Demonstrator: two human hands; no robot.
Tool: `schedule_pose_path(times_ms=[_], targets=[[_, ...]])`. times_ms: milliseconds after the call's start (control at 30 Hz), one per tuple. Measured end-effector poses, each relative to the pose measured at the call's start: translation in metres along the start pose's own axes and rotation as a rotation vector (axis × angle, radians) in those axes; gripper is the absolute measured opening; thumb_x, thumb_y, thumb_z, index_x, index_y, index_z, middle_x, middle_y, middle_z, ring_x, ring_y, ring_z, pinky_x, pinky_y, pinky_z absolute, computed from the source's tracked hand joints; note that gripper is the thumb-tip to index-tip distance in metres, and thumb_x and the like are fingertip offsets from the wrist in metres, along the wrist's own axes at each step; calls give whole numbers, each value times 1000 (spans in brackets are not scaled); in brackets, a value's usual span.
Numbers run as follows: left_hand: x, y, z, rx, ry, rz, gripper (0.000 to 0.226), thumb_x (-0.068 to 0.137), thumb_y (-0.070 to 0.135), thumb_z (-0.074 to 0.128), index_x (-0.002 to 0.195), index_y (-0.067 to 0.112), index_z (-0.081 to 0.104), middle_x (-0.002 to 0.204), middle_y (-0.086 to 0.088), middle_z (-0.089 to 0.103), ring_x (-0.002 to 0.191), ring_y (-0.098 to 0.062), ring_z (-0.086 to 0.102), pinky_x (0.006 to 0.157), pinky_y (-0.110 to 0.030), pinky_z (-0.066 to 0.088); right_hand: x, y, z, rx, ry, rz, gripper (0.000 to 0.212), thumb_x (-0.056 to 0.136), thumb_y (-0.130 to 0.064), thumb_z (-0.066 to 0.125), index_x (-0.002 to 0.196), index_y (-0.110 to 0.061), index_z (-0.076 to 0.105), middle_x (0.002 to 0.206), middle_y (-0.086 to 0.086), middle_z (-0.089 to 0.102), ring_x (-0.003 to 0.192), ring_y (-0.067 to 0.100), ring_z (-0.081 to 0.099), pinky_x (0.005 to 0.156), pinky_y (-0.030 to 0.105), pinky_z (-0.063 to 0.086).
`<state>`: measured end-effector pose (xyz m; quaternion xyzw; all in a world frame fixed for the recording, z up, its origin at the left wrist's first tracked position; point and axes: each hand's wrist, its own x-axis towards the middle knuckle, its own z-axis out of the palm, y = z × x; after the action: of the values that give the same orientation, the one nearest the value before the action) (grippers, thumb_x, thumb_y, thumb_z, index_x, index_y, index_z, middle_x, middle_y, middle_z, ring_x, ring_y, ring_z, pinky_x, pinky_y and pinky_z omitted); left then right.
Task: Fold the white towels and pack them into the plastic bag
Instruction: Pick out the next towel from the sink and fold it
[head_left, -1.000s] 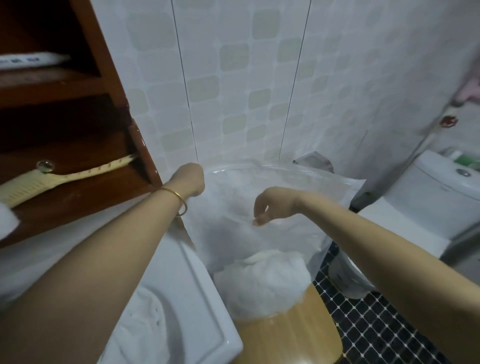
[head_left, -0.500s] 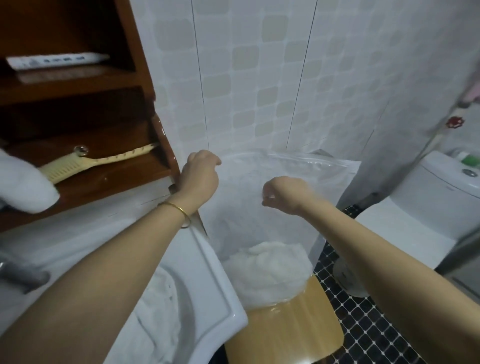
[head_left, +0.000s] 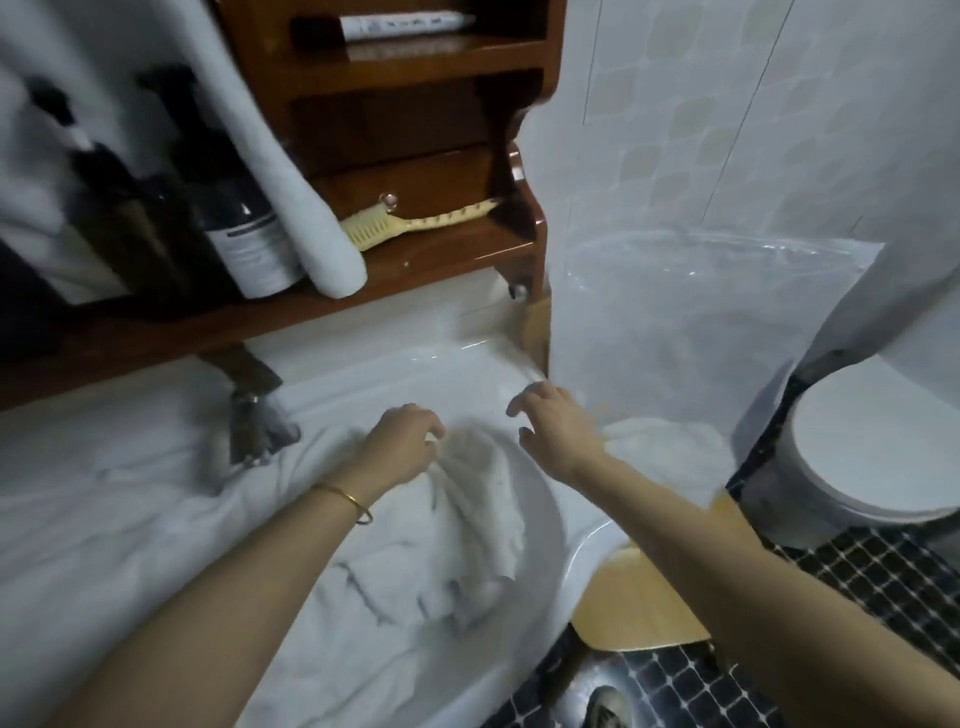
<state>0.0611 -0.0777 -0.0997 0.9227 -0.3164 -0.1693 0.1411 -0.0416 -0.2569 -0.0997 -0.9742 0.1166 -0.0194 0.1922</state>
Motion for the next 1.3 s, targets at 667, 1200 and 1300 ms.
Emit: schedule_pose_path(times_ms=[667, 1200, 1300], targets=[[-65, -45, -10, -322, 235, 82, 15, 95, 15, 47, 107, 13, 55, 99, -9, 62, 96, -28, 57, 82, -34, 44, -62, -88, 94, 947, -11, 279, 75, 78, -17, 75, 138, -31, 33, 125, -20, 43, 111, 2, 50, 88, 19, 42], [-42, 2, -65, -1082, 92, 264, 41, 91, 38, 58, 127, 21, 54, 124, 4, 59, 119, -14, 54, 98, -31, 47, -30, -103, -65, 1114, 317, 249, 40, 72, 7, 54, 95, -23, 68, 93, 7, 67, 87, 28, 64, 66, 33, 57], [-35, 4, -90, -1062, -44, 319, 42, 80, 32, 58, 122, 29, 56, 124, 7, 58, 118, -11, 53, 96, -31, 47, -33, -109, -67, 1156, 237, 209, 44, 63, 0, 58, 103, -14, 69, 94, 12, 68, 85, 27, 65, 74, 39, 58]])
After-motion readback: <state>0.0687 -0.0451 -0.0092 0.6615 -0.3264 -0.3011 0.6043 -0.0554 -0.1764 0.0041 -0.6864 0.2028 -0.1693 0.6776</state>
